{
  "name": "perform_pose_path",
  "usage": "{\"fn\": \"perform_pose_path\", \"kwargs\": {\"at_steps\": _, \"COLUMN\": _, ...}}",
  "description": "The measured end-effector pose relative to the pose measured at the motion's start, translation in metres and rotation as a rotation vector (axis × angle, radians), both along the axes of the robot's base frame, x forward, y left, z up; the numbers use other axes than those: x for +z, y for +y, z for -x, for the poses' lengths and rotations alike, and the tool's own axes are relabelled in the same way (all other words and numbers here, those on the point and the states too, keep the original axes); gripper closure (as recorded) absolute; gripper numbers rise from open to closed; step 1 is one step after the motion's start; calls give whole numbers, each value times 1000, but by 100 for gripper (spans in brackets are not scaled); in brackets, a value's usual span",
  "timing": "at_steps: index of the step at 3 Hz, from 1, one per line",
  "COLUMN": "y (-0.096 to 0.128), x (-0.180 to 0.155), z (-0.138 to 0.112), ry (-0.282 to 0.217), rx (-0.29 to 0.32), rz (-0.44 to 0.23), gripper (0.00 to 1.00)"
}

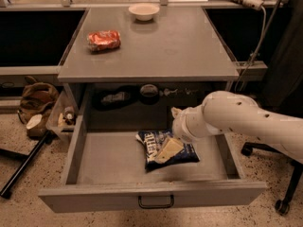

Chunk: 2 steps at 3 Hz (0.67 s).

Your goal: Pick blue chip bag from top drawer and place on counter

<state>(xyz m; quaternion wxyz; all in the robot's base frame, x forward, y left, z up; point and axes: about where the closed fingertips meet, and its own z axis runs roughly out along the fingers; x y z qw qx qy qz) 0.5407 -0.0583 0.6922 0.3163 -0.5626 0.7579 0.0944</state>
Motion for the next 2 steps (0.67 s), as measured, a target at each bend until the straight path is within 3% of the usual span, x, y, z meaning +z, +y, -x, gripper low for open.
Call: {"fn": "perform_pose_path", "kwargs": {"at_steps": 2, "y": 12, "x": -64, "z": 4, "ry": 93, "rx": -7, "rz": -52, "gripper": 0}}
